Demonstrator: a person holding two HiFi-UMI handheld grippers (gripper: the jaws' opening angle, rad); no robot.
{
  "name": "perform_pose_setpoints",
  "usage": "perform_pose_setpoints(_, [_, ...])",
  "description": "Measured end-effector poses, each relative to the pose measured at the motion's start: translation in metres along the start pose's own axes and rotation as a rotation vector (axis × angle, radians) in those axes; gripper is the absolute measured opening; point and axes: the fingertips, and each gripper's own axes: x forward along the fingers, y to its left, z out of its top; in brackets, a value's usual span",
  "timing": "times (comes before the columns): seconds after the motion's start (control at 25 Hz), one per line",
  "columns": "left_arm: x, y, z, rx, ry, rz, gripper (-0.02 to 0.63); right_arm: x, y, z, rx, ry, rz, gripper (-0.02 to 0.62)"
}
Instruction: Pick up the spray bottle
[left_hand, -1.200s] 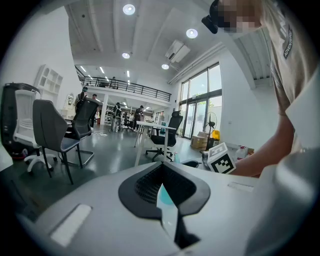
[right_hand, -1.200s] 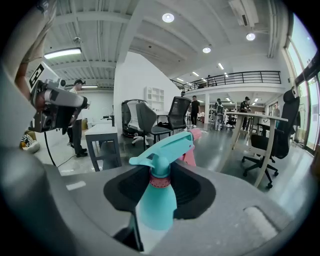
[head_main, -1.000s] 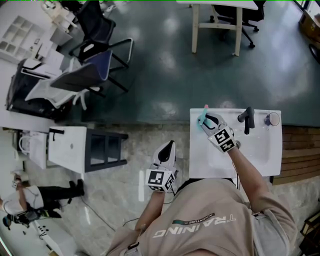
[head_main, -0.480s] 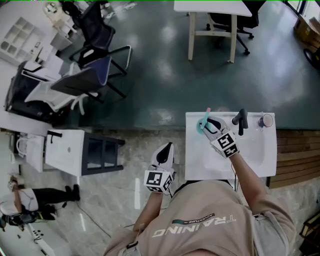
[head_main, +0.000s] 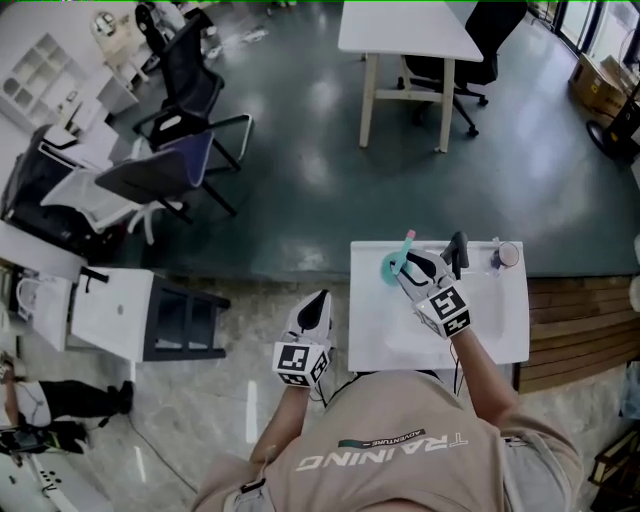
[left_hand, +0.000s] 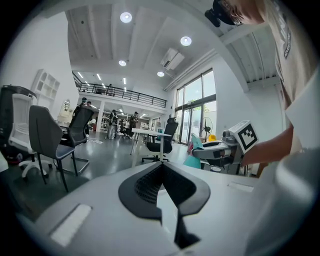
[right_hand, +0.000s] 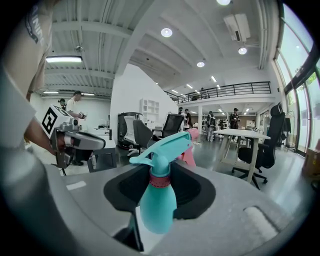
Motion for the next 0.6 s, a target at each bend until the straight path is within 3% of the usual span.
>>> perform_pose_setpoints(0.6, [0.020, -0.024, 0.036, 0.069, -0.059, -0.077, 0.018, -0.055, 0.001, 0.042, -0.007, -0.083, -0.047, 0.130])
